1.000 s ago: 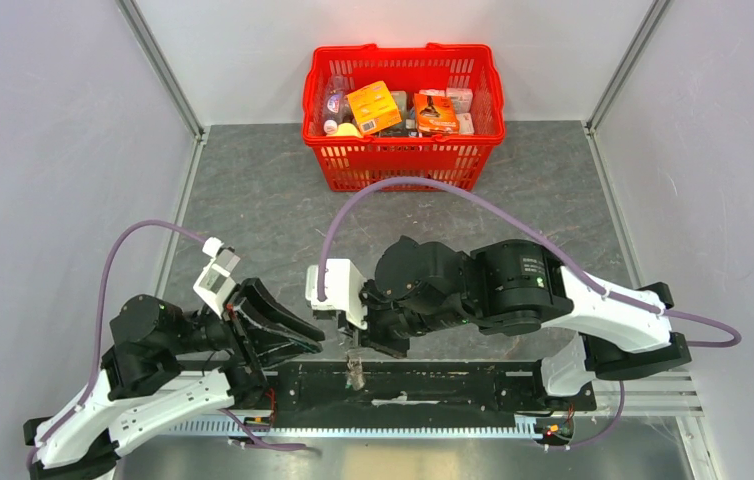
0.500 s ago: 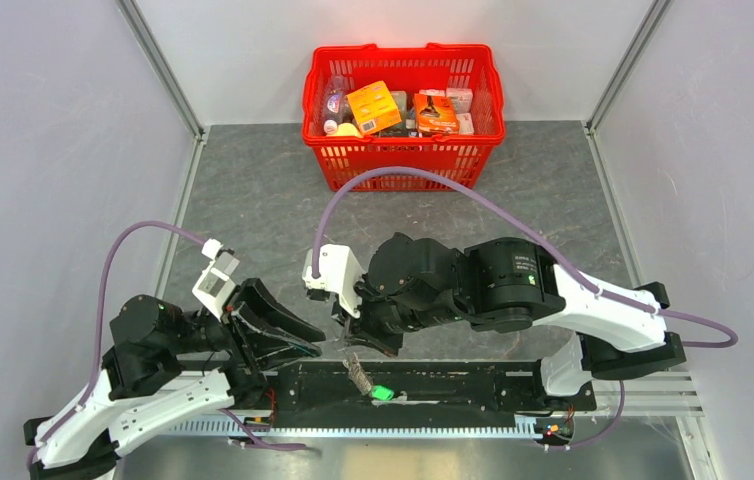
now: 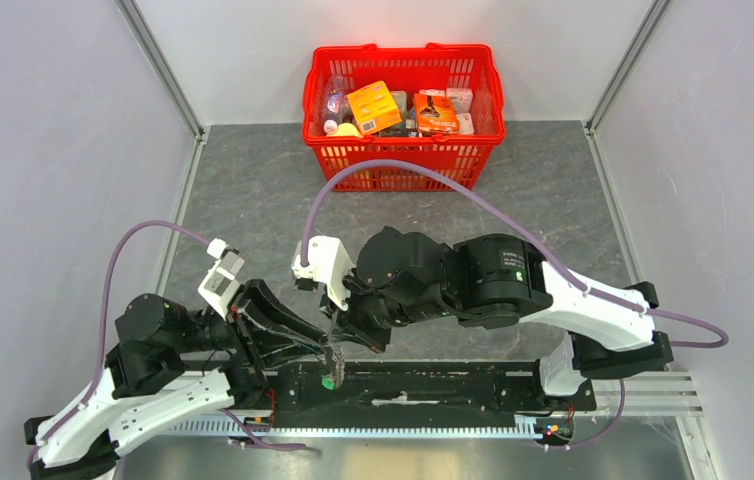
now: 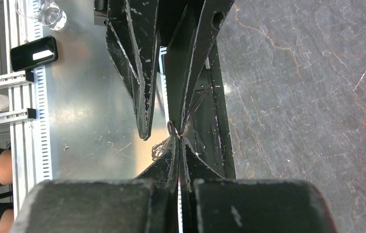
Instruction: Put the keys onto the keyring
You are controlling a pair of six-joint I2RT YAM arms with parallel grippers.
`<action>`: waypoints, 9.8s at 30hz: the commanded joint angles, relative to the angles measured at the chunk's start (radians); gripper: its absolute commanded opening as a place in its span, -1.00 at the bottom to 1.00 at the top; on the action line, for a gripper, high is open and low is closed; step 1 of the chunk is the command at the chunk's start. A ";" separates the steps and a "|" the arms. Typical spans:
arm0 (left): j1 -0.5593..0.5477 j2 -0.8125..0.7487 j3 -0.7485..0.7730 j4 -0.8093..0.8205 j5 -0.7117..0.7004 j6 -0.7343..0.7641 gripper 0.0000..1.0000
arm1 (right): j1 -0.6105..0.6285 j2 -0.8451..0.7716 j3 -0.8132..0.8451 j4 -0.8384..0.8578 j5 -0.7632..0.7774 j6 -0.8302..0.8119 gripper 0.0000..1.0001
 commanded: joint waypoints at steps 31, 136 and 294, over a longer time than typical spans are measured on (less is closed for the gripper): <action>-0.002 0.015 -0.012 0.050 -0.001 0.042 -0.95 | -0.011 -0.191 -0.204 0.261 -0.111 0.029 0.02; -0.001 -0.093 -0.129 0.062 -0.072 0.032 -0.96 | -0.627 -0.494 -1.797 0.809 0.461 1.251 -0.83; -0.001 0.064 -0.183 0.530 -0.223 0.007 -0.96 | -0.534 -0.273 -0.413 0.469 -0.716 -0.061 -0.21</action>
